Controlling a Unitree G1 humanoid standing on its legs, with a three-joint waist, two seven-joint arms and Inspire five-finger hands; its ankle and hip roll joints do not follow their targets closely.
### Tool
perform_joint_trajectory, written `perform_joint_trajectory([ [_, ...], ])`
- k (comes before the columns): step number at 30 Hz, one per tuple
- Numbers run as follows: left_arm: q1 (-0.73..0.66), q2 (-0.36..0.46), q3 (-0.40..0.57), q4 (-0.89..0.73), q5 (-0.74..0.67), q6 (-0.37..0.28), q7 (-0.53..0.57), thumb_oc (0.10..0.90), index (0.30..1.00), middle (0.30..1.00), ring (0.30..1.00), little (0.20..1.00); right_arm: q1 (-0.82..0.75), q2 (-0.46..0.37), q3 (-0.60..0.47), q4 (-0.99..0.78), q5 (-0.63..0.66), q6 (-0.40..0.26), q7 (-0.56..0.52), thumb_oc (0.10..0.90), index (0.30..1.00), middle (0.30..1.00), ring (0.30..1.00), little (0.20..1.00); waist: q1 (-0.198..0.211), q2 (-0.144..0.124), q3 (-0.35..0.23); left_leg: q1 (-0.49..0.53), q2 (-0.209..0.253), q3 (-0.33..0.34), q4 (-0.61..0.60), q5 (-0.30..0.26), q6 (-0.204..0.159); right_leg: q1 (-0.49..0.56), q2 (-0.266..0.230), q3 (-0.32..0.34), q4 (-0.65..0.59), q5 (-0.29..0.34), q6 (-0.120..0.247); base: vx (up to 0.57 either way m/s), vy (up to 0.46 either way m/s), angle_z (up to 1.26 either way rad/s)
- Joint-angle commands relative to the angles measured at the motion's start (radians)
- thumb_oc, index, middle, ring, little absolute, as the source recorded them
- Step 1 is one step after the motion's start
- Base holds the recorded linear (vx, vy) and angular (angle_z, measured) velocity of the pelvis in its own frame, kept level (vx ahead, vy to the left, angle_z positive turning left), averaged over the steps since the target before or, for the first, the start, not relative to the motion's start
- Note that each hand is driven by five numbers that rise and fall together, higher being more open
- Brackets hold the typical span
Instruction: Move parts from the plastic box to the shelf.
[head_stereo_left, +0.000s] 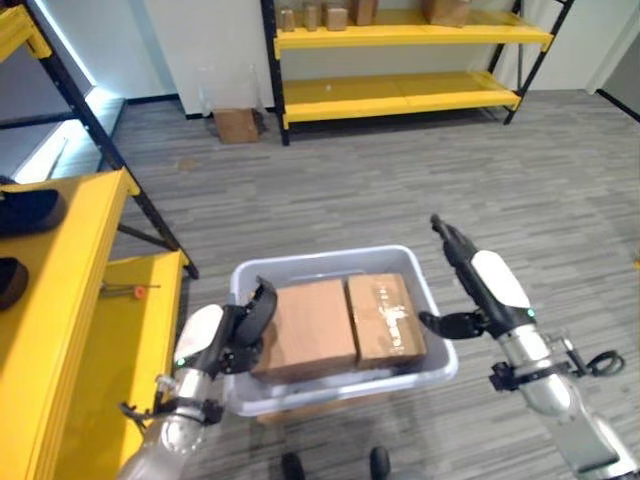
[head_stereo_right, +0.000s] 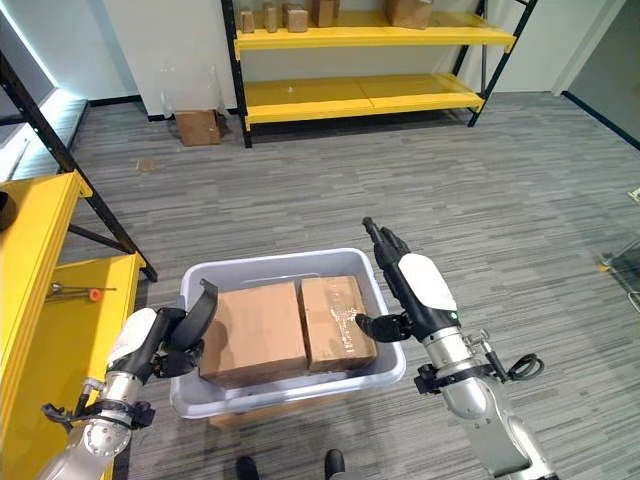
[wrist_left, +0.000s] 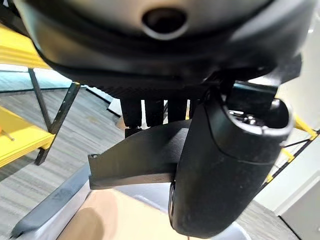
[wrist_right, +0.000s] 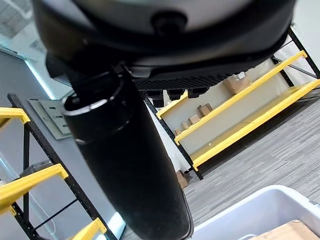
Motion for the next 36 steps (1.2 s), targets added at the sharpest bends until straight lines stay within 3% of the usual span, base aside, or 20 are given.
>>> perform_joint_trajectory([
  [1,-0.129,0.07,0.091,-0.103,0.063,-0.112,0.115,0.4,0.3,0.3,0.3,0.3,-0.094,-0.011,-0.047,-0.07,0.04,-0.067,-0.06,0.9,1.0,1.0,1.0,1.0,0.011,0.003,-0.094,0.056,0.056,-0.04,-0.003,-0.035,-0.041,-0.012,-0.024,-0.011,0.008,0.034,0.057,-0.02,-0.078,0.03],
  [5,-0.103,0.076,0.12,-0.153,0.091,-0.114,0.127,0.4,0.3,0.3,0.3,0.3,-0.096,-0.012,-0.048,-0.088,0.039,-0.074,-0.06,0.9,1.0,1.0,1.0,1.0,0.013,0.011,-0.088,0.05,0.069,-0.051,-0.003,-0.024,-0.049,-0.008,-0.011,-0.021,0.01,0.024,0.047,-0.02,-0.099,0.04],
  [11,-0.049,0.093,0.171,-0.263,0.152,-0.119,0.151,0.4,0.3,0.3,0.3,0.3,-0.171,-0.037,-0.038,-0.134,0.028,-0.095,-0.092,0.9,1.0,1.0,1.0,1.0,0.049,0.032,-0.036,0.003,0.115,-0.111,0.002,0.05,-0.08,-0.005,0.038,-0.065,0.013,-0.003,0.007,-0.09,-0.186,0.23],
  [18,-0.073,0.106,0.156,-0.312,0.182,-0.119,0.178,0.4,0.3,0.3,0.3,0.3,-0.266,-0.069,0.001,-0.143,0.008,-0.095,-0.132,0.9,1.0,1.0,1.0,1.0,0.079,0.06,0.018,-0.097,0.095,-0.184,-0.001,0.137,-0.114,-0.028,0.033,-0.174,0.008,-0.009,-0.004,-0.11,-0.076,0.44],
  [20,-0.094,0.11,0.145,-0.328,0.183,-0.127,0.179,0.4,0.3,0.3,0.3,0.3,-0.266,-0.076,0.002,-0.144,-0.003,-0.089,-0.138,0.9,1.0,1.0,1.0,1.0,0.079,0.05,0.025,-0.095,0.077,-0.174,0.036,0.101,-0.096,-0.041,0.01,-0.207,0.01,-0.005,-0.004,-0.16,-0.048,0.77],
  [21,-0.103,0.111,0.141,-0.342,0.187,-0.133,0.182,0.4,0.3,0.3,0.3,0.3,-0.26,-0.076,0.003,-0.144,-0.006,-0.089,-0.135,0.9,1.0,1.0,1.0,1.0,0.072,0.033,0.021,-0.103,0.059,-0.166,0.138,0.02,-0.068,-0.06,-0.01,-0.223,0.01,0.007,-0.005,-0.16,-0.072,0.88],
  [22,-0.109,0.111,0.138,-0.35,0.19,-0.138,0.18,0.4,0.3,0.3,0.3,0.3,-0.259,-0.076,0.004,-0.144,-0.008,-0.09,-0.132,0.9,1.0,1.0,1.0,1.0,0.07,0.029,0.018,-0.097,0.055,-0.159,0.185,-0.02,-0.062,-0.064,-0.015,-0.229,0.01,0.007,-0.007,-0.14,-0.042,0.84],
  [23,-0.11,0.111,0.138,-0.35,0.19,-0.138,0.18,0.4,0.3,0.3,0.3,0.3,-0.259,-0.076,0.003,-0.143,-0.008,-0.09,-0.132,0.9,1.0,1.0,1.0,1.0,0.069,0.028,0.019,-0.104,0.053,-0.16,0.193,-0.02,-0.06,-0.066,-0.017,-0.23,0.009,0.01,-0.008,-0.07,-0.007,0.46],
  [24,-0.119,0.111,0.135,-0.353,0.192,-0.139,0.18,0.4,0.3,0.3,0.3,0.3,-0.255,-0.074,0.0,-0.142,-0.01,-0.09,-0.133,0.9,1.0,1.0,1.0,1.0,0.066,0.025,0.015,-0.085,0.048,-0.14,0.255,-0.079,-0.053,-0.067,-0.017,-0.242,0.009,0.005,-0.012,-0.06,0.013,0.41],
  [25,-0.12,0.112,0.135,-0.353,0.192,-0.139,0.18,0.4,0.3,0.3,0.3,0.3,-0.255,-0.073,-0.001,-0.142,-0.01,-0.09,-0.133,0.9,1.0,1.0,1.0,1.0,0.064,0.023,0.015,-0.091,0.045,-0.142,0.259,-0.076,-0.051,-0.071,-0.02,-0.244,0.009,0.009,-0.012,-0.04,0.014,0.33],
  [27,-0.131,0.112,0.135,-0.352,0.197,-0.139,0.185,0.4,0.3,0.3,0.3,0.3,-0.25,-0.066,-0.009,-0.137,-0.007,-0.091,-0.134,0.9,1.0,1.0,1.0,1.0,0.058,0.026,0.01,-0.055,0.038,-0.132,0.299,-0.128,-0.051,-0.071,-0.018,-0.257,0.01,0.006,-0.011,-0.01,0.086,0.48],
  [28,-0.133,0.11,0.132,-0.346,0.201,-0.141,0.188,0.4,0.3,0.3,0.3,0.3,-0.239,-0.05,-0.02,-0.13,0.001,-0.091,-0.145,0.9,1.0,1.0,1.0,1.0,0.05,0.038,0.002,-0.017,0.027,-0.128,0.226,-0.152,-0.044,-0.072,-0.015,-0.268,0.009,0.012,0.001,-0.02,0.185,0.53],
  [33,-0.111,0.112,0.136,-0.353,0.217,-0.138,0.182,0.4,0.3,0.3,0.3,0.3,-0.217,-0.026,-0.021,-0.126,-0.01,-0.082,-0.138,0.9,1.0,1.0,1.0,1.0,0.05,0.059,-0.032,0.06,0.024,-0.096,0.029,-0.109,-0.042,-0.073,-0.022,-0.276,0.009,0.033,0.017,0.02,0.178,0.39],
  [36,-0.105,0.119,0.147,-0.362,0.229,-0.134,0.189,0.4,0.3,0.3,0.3,0.3,-0.224,-0.009,-0.009,-0.123,-0.008,-0.076,-0.13,0.9,1.0,1.0,1.0,1.0,0.059,0.058,-0.039,0.066,-0.001,-0.102,-0.003,-0.098,-0.029,-0.084,-0.041,-0.276,0.008,0.058,0.027,-0.04,0.178,0.2],
])
